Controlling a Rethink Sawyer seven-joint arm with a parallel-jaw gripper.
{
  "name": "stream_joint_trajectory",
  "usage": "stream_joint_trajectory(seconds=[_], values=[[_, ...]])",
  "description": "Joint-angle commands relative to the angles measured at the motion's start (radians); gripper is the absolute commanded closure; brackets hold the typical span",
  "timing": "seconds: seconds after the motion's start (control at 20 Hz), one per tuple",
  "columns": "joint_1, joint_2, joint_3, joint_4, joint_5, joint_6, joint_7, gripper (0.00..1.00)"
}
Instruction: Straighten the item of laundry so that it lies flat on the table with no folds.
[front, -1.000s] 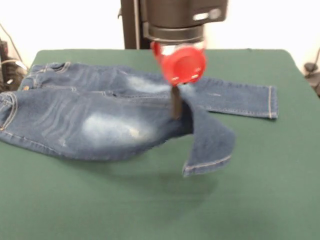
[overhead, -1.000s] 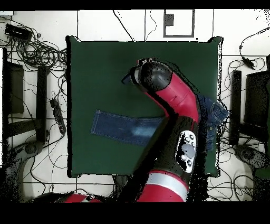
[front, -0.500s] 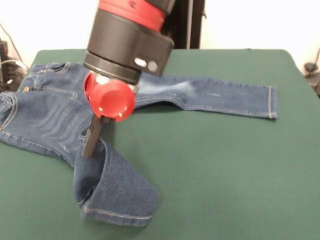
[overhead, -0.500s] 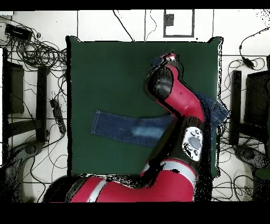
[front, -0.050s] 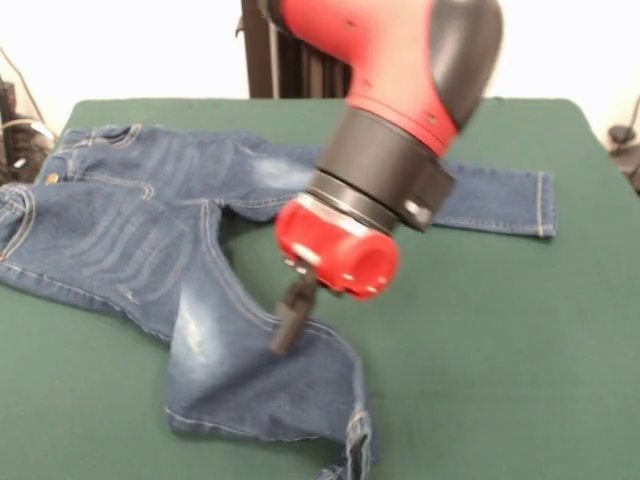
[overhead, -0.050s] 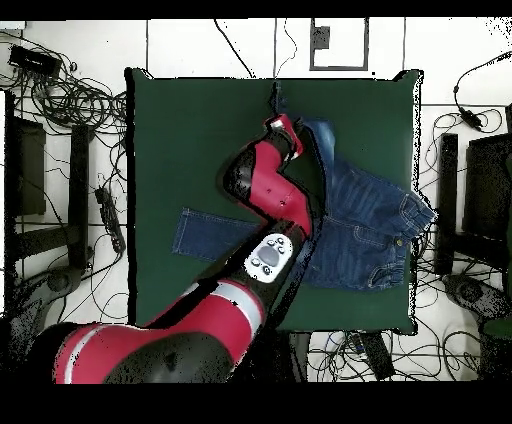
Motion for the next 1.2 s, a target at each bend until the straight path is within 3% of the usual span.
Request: stream_joint_trajectory(seconds=[0.05,0.2,0.7,1.0,1.1,1.2], values=[[0.101,0.105,-0.051,0.027,0.154,0.057,0.111,1.00],[0.182,0.094,-0.138,0.055,0.179,0.203,0.136,1.00],[0.350,0.057,-0.257,0.104,0.081,0.551,0.228,1.00],[0.415,0.041,-0.153,0.193,0.034,0.355,0.188,1.00],[0.449,0.097,-0.134,0.200,0.020,0.251,0.200,1.00],[0.433,0.095,-0.041,0.221,-0.052,0.080,0.196,1.00]])
